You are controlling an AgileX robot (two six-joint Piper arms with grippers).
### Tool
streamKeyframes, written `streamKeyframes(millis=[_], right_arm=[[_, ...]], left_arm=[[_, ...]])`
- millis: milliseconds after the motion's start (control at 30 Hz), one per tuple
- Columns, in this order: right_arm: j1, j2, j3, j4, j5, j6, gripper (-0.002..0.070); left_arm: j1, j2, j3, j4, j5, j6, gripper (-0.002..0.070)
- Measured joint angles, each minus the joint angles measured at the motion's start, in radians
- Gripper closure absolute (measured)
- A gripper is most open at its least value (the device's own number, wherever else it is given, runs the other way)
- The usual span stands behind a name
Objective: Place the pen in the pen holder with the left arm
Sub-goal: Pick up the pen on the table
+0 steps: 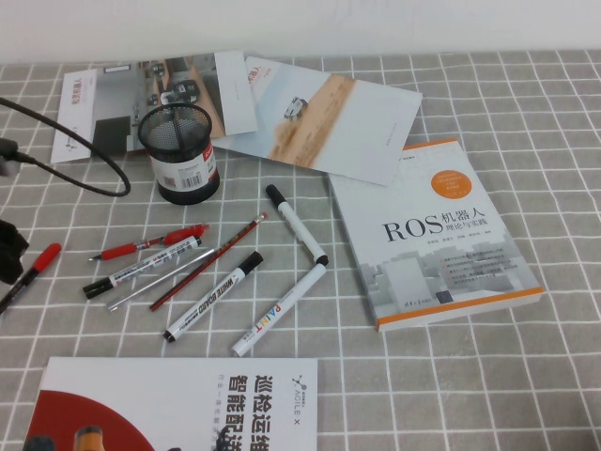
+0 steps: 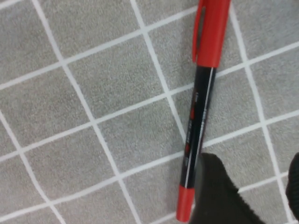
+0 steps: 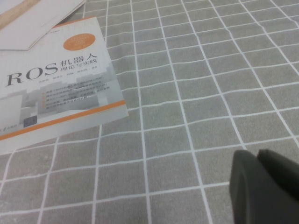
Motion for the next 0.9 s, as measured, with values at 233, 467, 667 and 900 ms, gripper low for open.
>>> streamKeyframes(millis=[233, 467, 667, 900], right_arm=[[0.000, 0.000, 0.000, 0.000, 0.000, 0.000, 0.0691], [0.000, 0.000, 0.000, 0.000, 0.000, 0.000, 0.0691], [0.000, 0.000, 0.000, 0.000, 0.000, 0.000, 0.0691], [0.000, 0.000, 0.000, 0.000, 0.000, 0.000, 0.0691]], left_arm=[[-0.021, 0.052, 0.000, 0.040, -0.038, 0.004, 0.0374], [-0.044, 0.092, 0.000, 0.068, -0.076, 0.011, 0.0373], [-0.046, 0.121, 0.000, 0.096, -0.084, 0.013, 0.0372], [-0.046, 0.151, -0.001, 0.105, -0.085, 0.015, 0.0386]])
